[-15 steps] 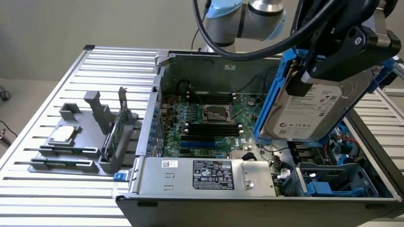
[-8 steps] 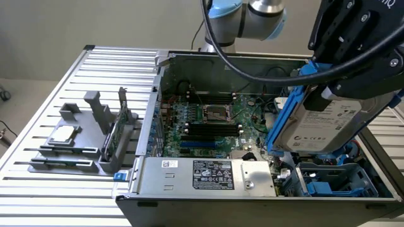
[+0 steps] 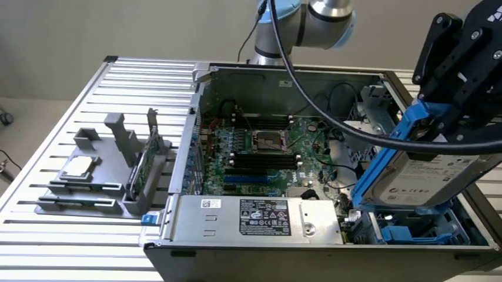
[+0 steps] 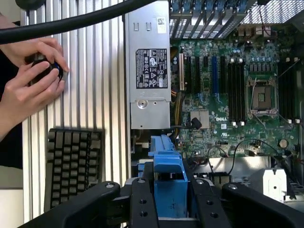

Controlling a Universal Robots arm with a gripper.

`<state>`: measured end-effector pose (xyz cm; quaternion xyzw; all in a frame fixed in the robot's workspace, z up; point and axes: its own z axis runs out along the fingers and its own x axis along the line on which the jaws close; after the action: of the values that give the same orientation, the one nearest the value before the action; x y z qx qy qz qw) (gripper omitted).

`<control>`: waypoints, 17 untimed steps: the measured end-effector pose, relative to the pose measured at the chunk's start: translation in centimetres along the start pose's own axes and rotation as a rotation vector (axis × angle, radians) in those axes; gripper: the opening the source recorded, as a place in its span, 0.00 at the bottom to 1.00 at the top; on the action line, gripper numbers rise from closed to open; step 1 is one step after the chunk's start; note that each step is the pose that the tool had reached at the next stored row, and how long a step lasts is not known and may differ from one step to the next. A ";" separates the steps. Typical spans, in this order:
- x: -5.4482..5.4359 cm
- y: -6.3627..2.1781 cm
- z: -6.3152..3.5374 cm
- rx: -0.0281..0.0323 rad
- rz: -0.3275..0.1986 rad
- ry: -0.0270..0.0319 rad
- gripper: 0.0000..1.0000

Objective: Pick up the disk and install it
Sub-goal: 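Pick up the disk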

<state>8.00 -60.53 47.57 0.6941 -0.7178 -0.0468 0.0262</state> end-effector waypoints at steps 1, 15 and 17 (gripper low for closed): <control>0.0 -0.46 0.10 0.0000 0.000 -0.0001 0.33; -0.1 -4.57 1.76 0.0000 0.000 0.0002 0.33; -0.1 -4.64 1.95 0.0000 0.000 0.0001 0.33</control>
<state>12.41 -60.54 45.15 0.6943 -0.7177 -0.0468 0.0263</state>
